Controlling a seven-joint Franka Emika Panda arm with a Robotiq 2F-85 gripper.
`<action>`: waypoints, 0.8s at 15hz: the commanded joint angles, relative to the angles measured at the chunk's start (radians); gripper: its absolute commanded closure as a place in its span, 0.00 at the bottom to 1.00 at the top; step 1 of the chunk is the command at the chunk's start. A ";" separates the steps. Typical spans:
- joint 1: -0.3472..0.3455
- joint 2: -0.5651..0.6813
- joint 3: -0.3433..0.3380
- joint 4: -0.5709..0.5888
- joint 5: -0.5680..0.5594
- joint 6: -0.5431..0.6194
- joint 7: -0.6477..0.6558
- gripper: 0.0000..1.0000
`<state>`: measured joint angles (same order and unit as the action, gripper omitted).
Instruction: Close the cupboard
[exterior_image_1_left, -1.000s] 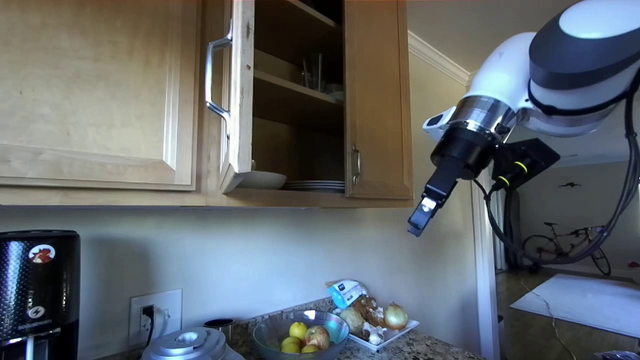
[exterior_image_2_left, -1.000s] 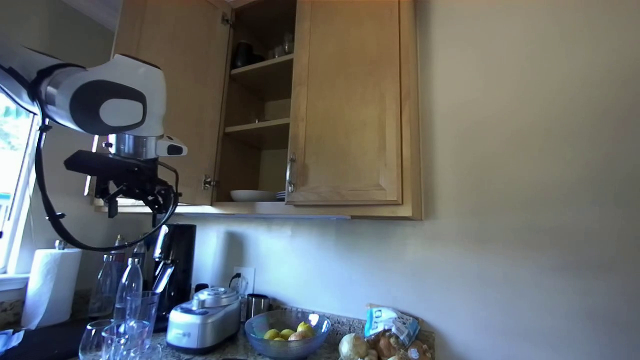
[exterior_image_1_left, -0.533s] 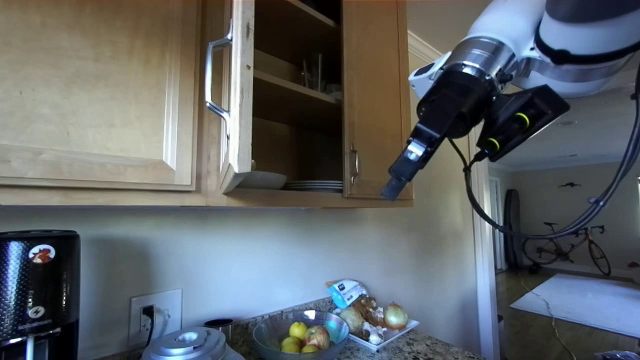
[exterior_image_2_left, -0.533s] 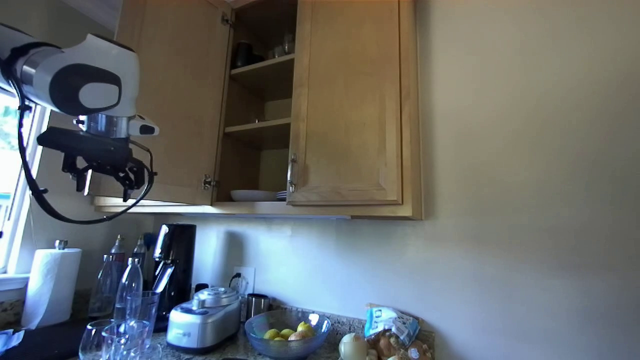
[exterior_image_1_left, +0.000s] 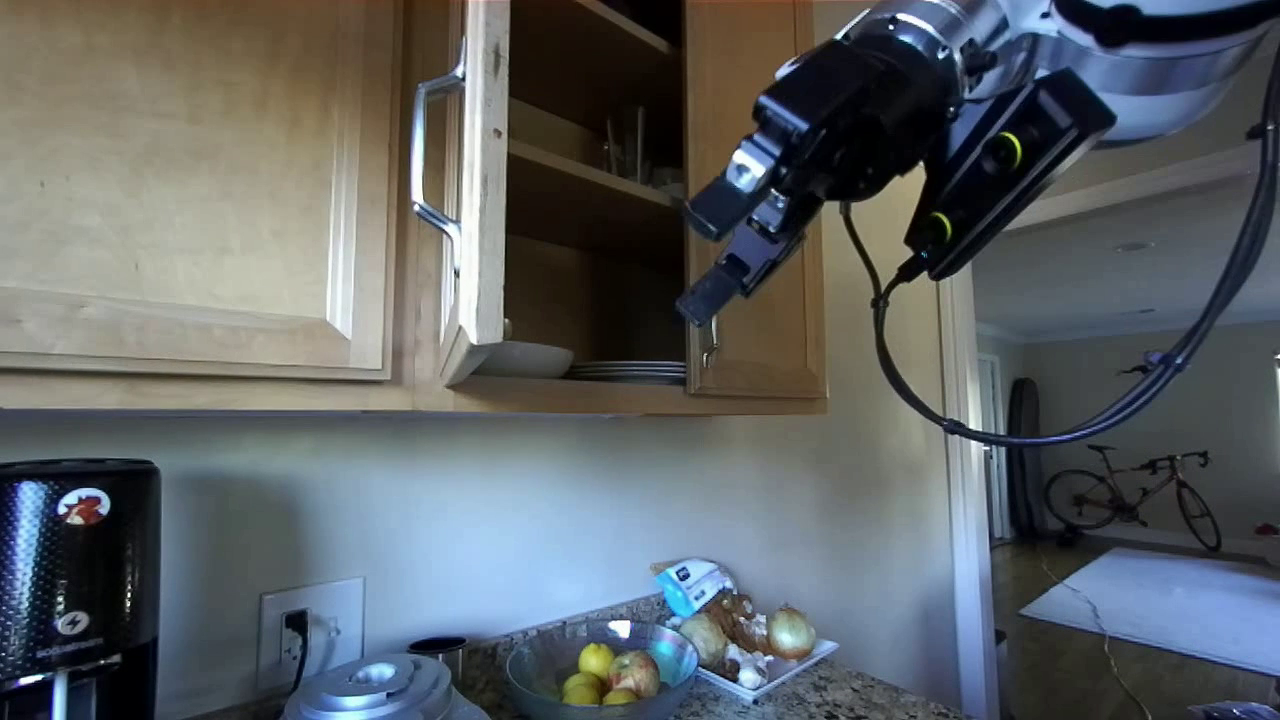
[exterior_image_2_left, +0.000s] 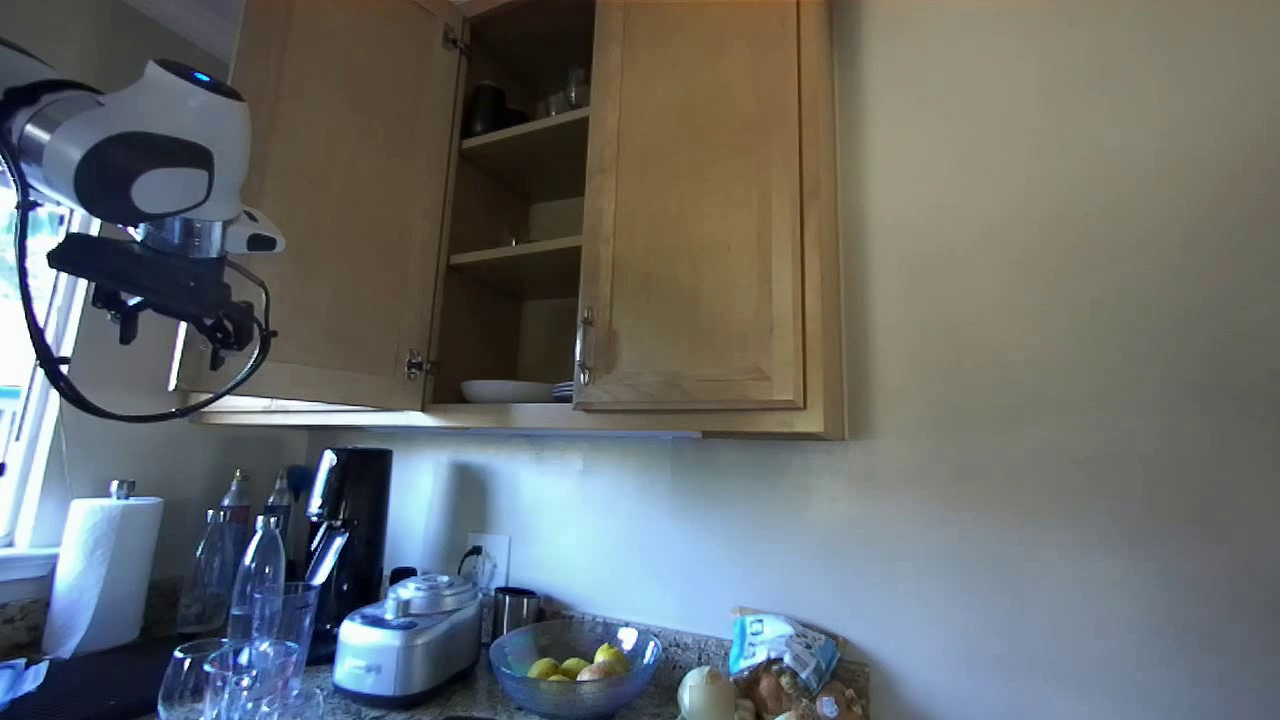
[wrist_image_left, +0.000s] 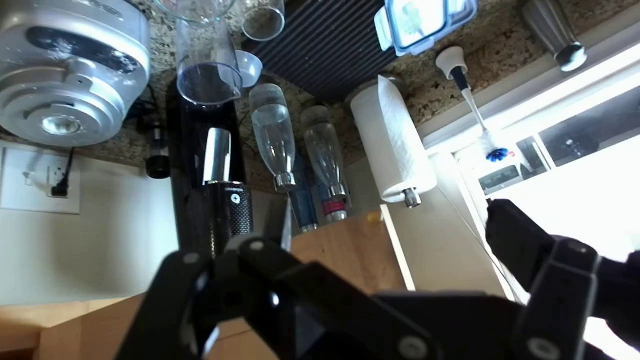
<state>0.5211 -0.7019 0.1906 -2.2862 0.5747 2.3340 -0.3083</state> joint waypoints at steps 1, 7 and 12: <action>0.030 0.072 0.024 0.053 0.054 0.074 0.020 0.00; 0.009 0.150 0.129 0.081 0.003 0.264 0.052 0.00; -0.004 0.177 0.200 0.063 -0.127 0.435 0.165 0.00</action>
<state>0.5337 -0.5312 0.3620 -2.2163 0.5337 2.6895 -0.2278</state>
